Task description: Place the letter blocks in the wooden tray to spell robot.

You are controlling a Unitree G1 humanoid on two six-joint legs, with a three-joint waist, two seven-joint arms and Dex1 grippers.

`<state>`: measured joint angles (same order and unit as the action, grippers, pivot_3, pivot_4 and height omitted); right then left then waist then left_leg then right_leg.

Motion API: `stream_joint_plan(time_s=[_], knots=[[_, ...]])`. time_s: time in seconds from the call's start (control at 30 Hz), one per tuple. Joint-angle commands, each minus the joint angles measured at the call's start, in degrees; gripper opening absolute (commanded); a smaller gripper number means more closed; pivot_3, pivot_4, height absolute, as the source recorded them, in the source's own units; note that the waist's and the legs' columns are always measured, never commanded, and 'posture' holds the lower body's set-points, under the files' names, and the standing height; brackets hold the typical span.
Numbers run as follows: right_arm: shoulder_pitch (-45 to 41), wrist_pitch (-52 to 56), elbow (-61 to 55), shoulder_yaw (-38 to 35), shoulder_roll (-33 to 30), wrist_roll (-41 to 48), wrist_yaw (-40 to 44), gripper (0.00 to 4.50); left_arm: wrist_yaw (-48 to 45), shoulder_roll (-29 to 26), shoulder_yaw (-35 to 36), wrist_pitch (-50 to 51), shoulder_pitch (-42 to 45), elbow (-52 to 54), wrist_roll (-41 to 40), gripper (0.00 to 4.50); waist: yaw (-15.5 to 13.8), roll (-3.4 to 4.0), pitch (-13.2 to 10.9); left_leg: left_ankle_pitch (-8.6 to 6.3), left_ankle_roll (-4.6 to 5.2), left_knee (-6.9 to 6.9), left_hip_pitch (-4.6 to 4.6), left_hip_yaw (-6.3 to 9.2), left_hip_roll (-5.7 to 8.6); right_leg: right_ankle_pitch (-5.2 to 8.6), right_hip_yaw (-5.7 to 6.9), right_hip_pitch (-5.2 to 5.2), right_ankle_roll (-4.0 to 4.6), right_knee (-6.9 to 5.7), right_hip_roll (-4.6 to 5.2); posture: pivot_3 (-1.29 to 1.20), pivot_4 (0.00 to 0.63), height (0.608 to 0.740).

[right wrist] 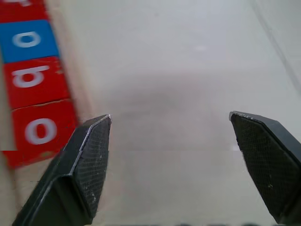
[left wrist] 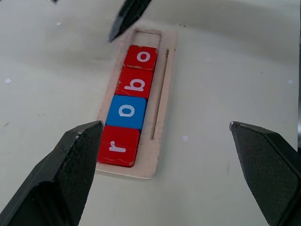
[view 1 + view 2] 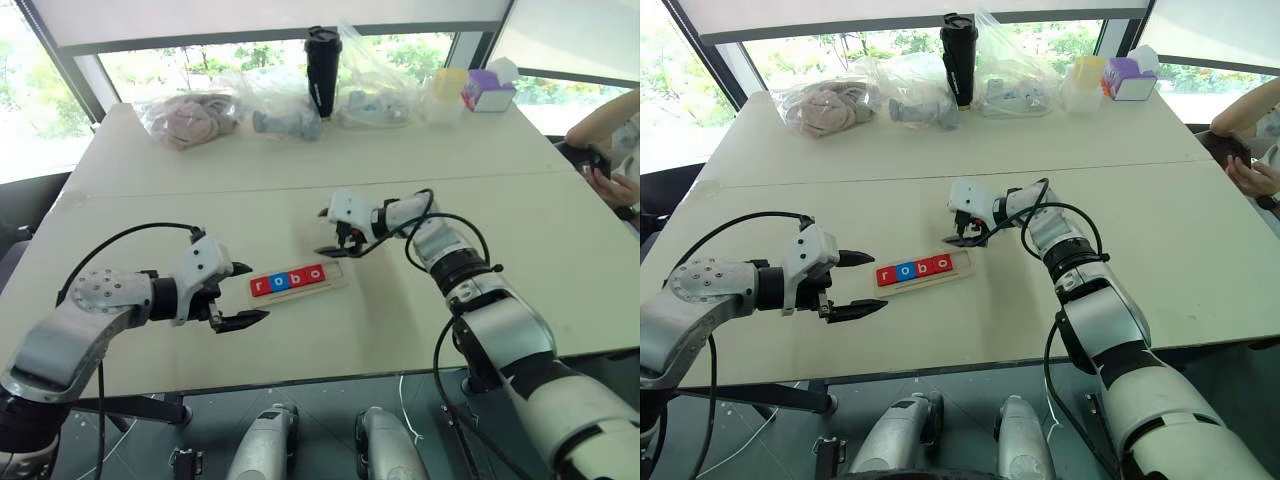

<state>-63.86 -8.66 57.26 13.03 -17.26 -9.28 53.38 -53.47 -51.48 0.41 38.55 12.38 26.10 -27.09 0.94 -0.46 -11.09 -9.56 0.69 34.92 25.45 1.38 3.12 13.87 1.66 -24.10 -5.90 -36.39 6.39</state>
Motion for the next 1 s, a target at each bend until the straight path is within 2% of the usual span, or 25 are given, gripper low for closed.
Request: stream_joint_plan(time_s=[0.03, 0.17, 0.33, 0.43, 0.57, 0.77, 1.0], knots=[[-3.3, 7.3, -4.4, -8.3, -3.2, 5.9, -5.9, 4.14, 0.3, 1.2, 2.5, 1.3, 1.2, 3.6, -3.8, 4.5, -0.3, 0.0, 0.0, 0.0, 0.0, 0.0, -0.01, 0.01, 0.0, 0.0, 0.0, -0.01, 0.01, 0.01, 0.01, 0.0, 0.15, 0.74], [-0.5, 23.1, -14.4, -16.2, -6.6, 11.6, -11.2, 4.14, 1.9, 4.1, 6.2, 4.7, 5.3, 4.1, -10.7, 4.5, -0.3, -0.02, 0.0, 0.02, 0.03, 0.01, 0.01, 0.07, 0.0, 0.0, 0.01, 0.16, 0.0, 0.02, 0.01, 0.0, 0.15, 0.74], [8.5, 36.0, -26.7, -19.1, -8.9, 13.4, -16.2, 4.14, 2.0, 4.7, 4.4, 4.5, 8.8, 1.8, -10.6, 4.5, -0.2, -0.02, 0.0, 0.08, 0.14, -0.01, -0.01, 0.05, 0.0, 0.0, 0.02, 0.22, 0.01, 0.01, 0.01, 0.0, 0.15, 0.74], [15.5, 29.5, -29.6, -15.8, -10.9, 11.0, -14.0, 4.14, 0.9, 5.1, 1.6, 3.3, 10.7, 0.0, -9.1, 4.5, -0.1, -0.02, 0.0, 0.09, 0.17, 0.02, -0.02, 0.01, 0.0, 0.0, 0.02, 0.26, 0.0, 0.02, 0.01, 0.0, 0.15, 0.74], [17.9, 22.5, -25.5, -14.2, -11.5, 11.8, -9.5, 4.14, -0.8, 5.0, -1.5, 1.3, 13.2, -2.8, -6.3, 4.5, 0.2, -0.01, 0.0, 0.11, 0.2, 0.11, -0.02, -0.08, 0.0, 0.0, 0.01, 0.3, -0.01, 0.03, 0.01, 0.0, 0.15, 0.74], [11.5, 11.8, -8.3, -11.5, -10.8, 9.0, -6.2, 4.14, -2.3, 4.7, -3.1, 0.4, 14.4, -4.3, -4.6, 4.5, 0.2, -0.01, 0.0, 0.11, 0.21, 0.16, -0.15, -0.06, -0.04, 0.01, 0.03, 0.44, -0.01, 0.05, -0.03, 0.0, 0.15, 0.74], [4.1, 8.8, 6.3, -9.2, -9.8, 5.4, -7.8, 4.14, -2.1, 3.0, -0.9, 1.6, 13.5, -2.4, -5.3, 4.5, 0.1, -0.02, 0.0, 0.11, 0.2, 0.14, -0.13, -0.02, -0.03, 0.0, 0.02, 0.45, -0.01, 0.11, -0.03, 0.0, 0.15, 0.74]])
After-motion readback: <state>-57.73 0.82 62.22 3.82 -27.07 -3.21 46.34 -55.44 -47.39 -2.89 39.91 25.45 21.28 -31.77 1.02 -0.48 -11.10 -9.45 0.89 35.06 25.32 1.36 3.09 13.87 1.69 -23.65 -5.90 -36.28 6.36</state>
